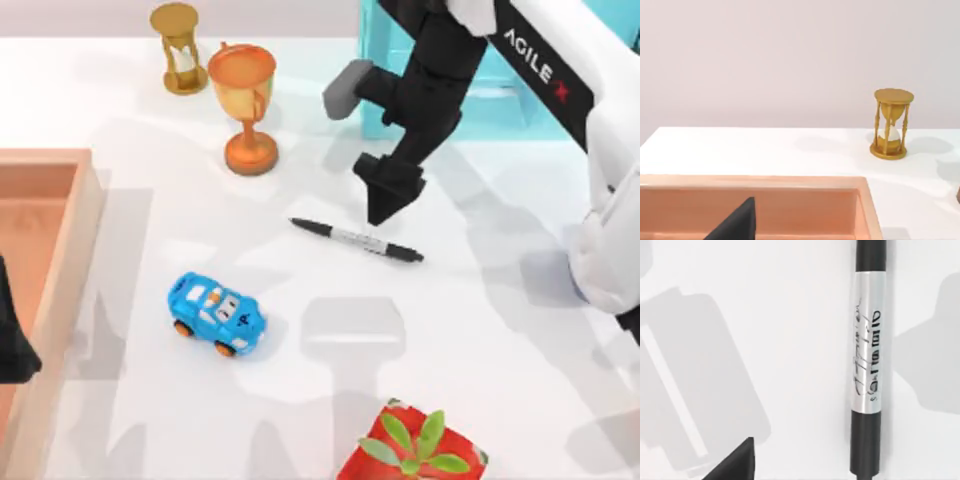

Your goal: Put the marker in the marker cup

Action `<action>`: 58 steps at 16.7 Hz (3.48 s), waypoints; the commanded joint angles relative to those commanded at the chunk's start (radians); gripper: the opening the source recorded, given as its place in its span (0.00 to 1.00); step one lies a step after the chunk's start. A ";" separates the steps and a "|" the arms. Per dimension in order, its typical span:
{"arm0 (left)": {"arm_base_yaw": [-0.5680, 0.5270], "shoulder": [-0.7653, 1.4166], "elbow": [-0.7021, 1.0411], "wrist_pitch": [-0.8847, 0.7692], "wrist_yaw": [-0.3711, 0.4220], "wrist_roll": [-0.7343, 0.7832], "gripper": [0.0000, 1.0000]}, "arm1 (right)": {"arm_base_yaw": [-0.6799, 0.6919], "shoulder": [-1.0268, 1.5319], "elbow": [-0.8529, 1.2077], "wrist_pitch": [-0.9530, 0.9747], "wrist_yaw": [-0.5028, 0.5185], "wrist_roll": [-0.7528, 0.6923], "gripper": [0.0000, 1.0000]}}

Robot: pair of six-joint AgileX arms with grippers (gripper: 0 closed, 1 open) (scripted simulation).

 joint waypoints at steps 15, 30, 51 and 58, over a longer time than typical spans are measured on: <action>0.000 0.000 0.000 0.000 0.000 0.000 1.00 | 0.061 -0.116 -0.584 0.483 -0.005 0.057 1.00; 0.000 0.000 0.000 0.000 0.000 0.000 1.00 | 0.062 -0.121 -0.606 0.501 -0.005 0.059 0.32; 0.000 0.000 0.000 0.000 0.000 0.000 1.00 | 0.123 -0.443 -0.815 0.458 0.026 0.130 0.00; 0.000 0.000 0.000 0.000 0.000 0.000 1.00 | 0.214 -0.814 -1.078 0.420 0.029 0.218 0.00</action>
